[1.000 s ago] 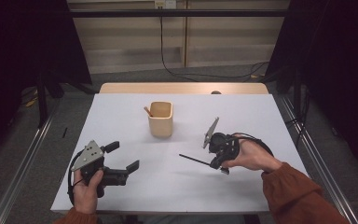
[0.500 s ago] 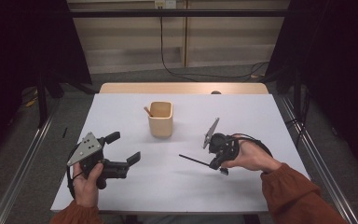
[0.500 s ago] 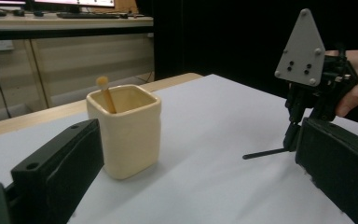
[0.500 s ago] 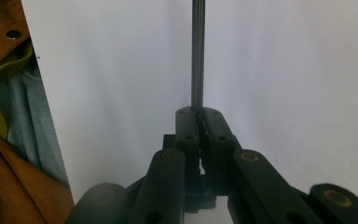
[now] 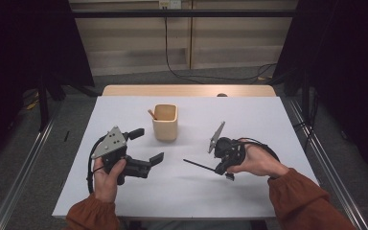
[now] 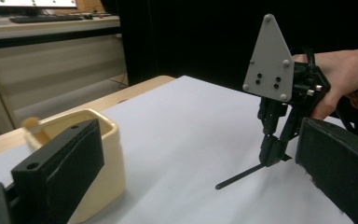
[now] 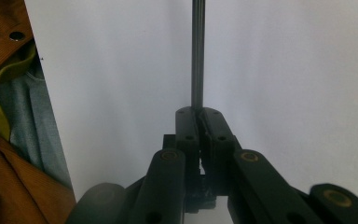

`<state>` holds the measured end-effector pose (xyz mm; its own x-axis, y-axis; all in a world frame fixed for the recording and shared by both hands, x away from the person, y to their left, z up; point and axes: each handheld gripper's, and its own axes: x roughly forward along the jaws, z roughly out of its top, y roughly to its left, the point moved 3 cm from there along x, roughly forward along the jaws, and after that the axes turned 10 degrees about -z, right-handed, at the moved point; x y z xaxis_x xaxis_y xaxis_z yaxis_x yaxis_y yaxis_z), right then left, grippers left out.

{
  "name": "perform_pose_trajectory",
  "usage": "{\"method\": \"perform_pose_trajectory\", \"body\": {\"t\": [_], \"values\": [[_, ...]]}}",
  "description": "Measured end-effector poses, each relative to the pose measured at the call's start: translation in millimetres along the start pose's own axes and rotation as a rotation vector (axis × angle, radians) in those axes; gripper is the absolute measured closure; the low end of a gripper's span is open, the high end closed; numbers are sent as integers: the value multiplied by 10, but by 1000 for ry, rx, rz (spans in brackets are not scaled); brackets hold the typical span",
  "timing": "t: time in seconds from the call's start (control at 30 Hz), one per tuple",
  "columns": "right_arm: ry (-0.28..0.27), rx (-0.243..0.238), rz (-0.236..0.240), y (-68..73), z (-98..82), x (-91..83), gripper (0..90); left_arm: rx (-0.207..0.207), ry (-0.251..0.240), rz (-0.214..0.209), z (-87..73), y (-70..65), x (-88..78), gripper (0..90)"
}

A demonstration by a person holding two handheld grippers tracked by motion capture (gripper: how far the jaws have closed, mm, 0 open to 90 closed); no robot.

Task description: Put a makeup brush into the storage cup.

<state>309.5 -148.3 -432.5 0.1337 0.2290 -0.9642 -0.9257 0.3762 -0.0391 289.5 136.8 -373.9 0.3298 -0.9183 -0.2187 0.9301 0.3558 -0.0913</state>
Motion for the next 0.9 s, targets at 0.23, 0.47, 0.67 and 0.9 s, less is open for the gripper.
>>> {"method": "perform_pose_trajectory", "body": {"t": [0.23,0.47,0.67,0.9], "values": [[11,13,6,20,0,-3,861,-6,38,-46,-22,21,191,10],[1,-8,7,33,14,33,861,-14,84,-88,-71,20,318,10],[9,-18,19,45,31,48,861,-8,127,-138,-78,13,413,11],[10,-37,22,59,76,65,861,-3,184,-190,-62,10,509,13]]}}
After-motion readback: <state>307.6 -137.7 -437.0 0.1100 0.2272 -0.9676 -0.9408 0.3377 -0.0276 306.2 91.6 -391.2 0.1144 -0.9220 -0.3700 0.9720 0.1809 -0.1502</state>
